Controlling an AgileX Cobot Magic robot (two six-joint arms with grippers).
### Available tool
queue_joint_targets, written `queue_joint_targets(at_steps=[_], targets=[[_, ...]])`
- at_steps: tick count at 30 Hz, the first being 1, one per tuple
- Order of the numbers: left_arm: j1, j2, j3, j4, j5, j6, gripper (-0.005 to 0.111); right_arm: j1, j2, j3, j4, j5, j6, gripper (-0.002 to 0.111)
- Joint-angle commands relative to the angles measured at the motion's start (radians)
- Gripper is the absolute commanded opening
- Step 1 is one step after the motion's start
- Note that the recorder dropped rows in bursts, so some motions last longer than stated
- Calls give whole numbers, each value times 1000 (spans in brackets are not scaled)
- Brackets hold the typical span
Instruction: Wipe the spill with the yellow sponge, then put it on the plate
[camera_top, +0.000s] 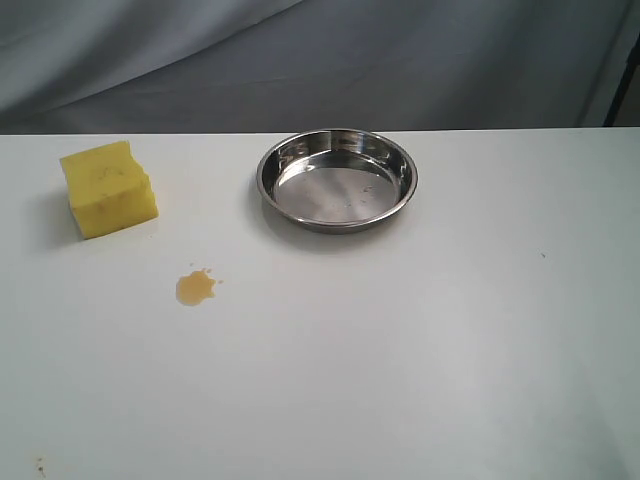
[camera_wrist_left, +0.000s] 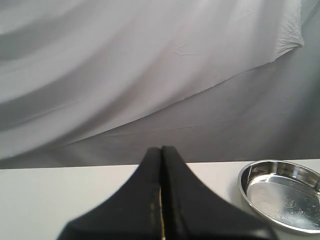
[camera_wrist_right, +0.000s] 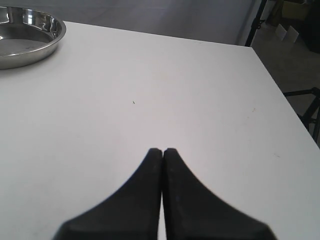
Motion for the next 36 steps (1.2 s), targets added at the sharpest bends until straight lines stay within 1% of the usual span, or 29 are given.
queue_joint_targets(at_steps=[1, 6, 15, 19, 23, 27, 36], targets=[[-4, 6, -6, 1, -1, 7, 0, -3, 3, 4, 5, -8, 1, 0], [-4, 6, -6, 47, -26, 7, 0, -3, 3, 4, 5, -8, 1, 0], [-4, 6, -6, 62, -29, 11, 0, -3, 3, 4, 5, -8, 3, 0], [-4, 6, -6, 105, -57, 11, 0, -3, 3, 4, 5, -8, 3, 0], [-4, 6, -6, 104, -81, 7, 0, -3, 3, 4, 5, -8, 1, 0], [-4, 55, -6, 104, -106, 7, 0, -3, 3, 4, 5, -8, 1, 0], [-4, 254, -6, 101, -175, 5, 0, -3, 3, 4, 5, -8, 1, 0]])
